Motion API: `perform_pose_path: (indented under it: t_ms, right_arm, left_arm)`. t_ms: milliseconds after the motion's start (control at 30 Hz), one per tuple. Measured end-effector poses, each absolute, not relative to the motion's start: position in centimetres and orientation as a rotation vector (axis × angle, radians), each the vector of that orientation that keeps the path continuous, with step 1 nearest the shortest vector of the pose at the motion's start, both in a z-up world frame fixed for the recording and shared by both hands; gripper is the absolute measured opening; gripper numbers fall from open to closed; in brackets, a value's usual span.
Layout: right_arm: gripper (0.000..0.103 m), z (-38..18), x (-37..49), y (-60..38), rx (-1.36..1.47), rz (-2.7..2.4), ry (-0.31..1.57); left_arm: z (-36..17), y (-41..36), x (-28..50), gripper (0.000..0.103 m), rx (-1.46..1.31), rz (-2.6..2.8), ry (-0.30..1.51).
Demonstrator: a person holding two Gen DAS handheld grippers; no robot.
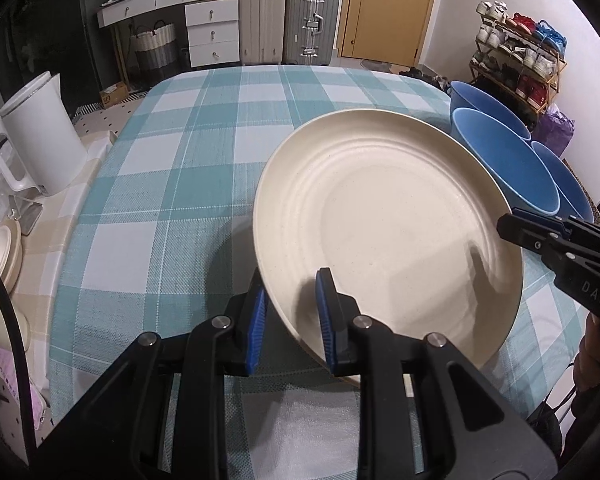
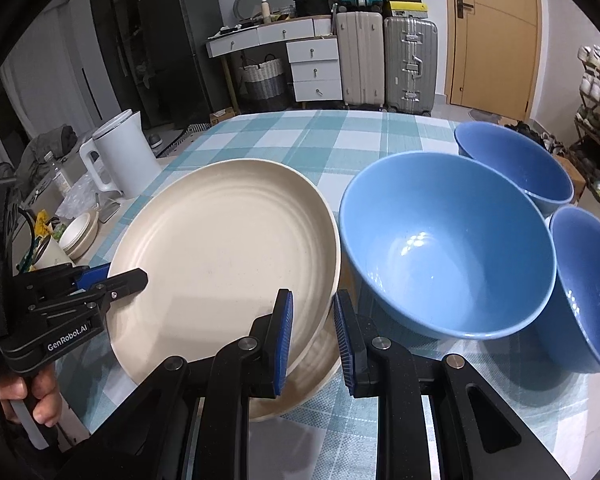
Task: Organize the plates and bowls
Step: 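Lift both held cream plates and carry them toward the other cream plates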
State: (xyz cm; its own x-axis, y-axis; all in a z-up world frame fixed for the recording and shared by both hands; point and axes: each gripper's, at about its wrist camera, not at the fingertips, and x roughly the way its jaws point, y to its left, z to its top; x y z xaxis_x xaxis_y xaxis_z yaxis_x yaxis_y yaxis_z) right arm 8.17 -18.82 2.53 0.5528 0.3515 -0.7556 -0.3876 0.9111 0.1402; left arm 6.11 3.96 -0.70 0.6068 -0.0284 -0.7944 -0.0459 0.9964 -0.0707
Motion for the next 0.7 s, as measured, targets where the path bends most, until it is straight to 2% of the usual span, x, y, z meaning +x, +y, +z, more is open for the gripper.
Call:
perform_pose_path:
  t_ms: [700]
  right_arm:
    - [0.023,0.7,7.4,-19.0,-0.081,0.405,0.880]
  left_arm:
    - [-2.9,2.9,7.2,0.022,-0.028,0.030,0.945]
